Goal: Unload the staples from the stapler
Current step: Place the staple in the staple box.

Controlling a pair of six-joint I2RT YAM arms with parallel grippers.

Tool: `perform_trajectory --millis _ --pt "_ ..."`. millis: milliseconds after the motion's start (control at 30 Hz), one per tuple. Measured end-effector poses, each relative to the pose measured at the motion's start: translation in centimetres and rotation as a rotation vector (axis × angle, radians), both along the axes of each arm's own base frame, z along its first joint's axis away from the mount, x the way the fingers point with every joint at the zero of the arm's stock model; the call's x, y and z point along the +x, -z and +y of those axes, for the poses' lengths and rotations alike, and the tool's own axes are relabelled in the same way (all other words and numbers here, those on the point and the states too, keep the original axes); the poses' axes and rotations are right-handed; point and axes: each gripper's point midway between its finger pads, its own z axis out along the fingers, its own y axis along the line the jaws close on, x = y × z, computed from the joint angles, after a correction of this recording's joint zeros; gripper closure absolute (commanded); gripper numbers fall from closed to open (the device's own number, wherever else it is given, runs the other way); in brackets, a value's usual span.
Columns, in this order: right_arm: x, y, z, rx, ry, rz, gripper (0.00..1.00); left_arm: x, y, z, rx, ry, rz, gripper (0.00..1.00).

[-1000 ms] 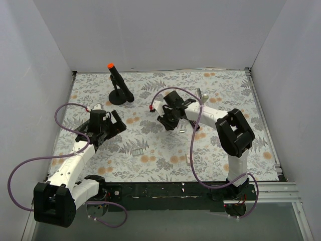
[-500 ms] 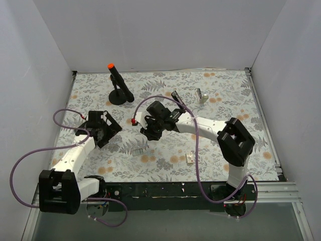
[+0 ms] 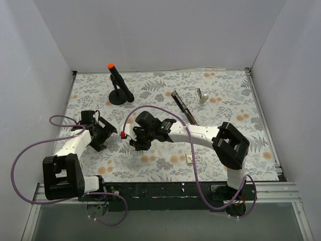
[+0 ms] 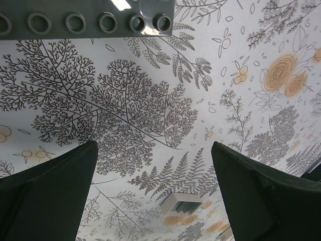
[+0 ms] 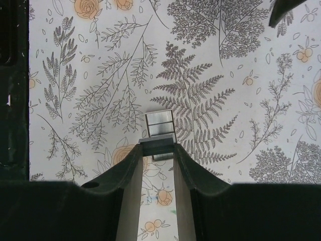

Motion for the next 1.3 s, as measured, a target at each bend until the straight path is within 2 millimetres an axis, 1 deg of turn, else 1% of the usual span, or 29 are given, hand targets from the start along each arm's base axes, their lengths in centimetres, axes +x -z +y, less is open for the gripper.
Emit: perform_trajectory --millis 133,300,433,600,733,867,1133,1300 --pt "-0.4 1.3 0.3 -0.016 -0.015 0.017 0.71 0.3 -0.7 0.0 0.002 -0.003 -0.032 0.02" --pt "-0.7 2.7 0.3 -0.043 -0.028 0.027 0.71 0.5 -1.0 0.0 0.003 -0.003 -0.047 0.02" --pt "-0.8 2.8 0.5 -0.044 -0.039 0.02 0.71 0.6 -1.2 0.1 0.004 -0.003 -0.057 0.02" --pt "-0.7 2.8 1.3 -0.038 -0.05 0.011 0.72 0.7 -1.9 0.1 0.007 -0.004 -0.081 0.02" --pt "-0.6 3.4 1.7 -0.047 -0.05 0.012 0.71 0.7 -1.9 0.1 0.007 -0.004 -0.083 0.02" --pt "-0.6 4.0 1.6 -0.065 -0.046 0.014 0.71 0.7 -1.9 0.1 0.007 -0.004 -0.083 0.02" --pt "-0.5 4.2 1.6 -0.073 -0.039 0.005 0.71 0.7 -1.9 0.1 0.007 -0.004 -0.084 0.02" --pt "-0.5 4.9 1.5 -0.086 -0.039 0.01 0.7 0.7 -1.9 0.1 0.007 -0.004 -0.084 0.02"
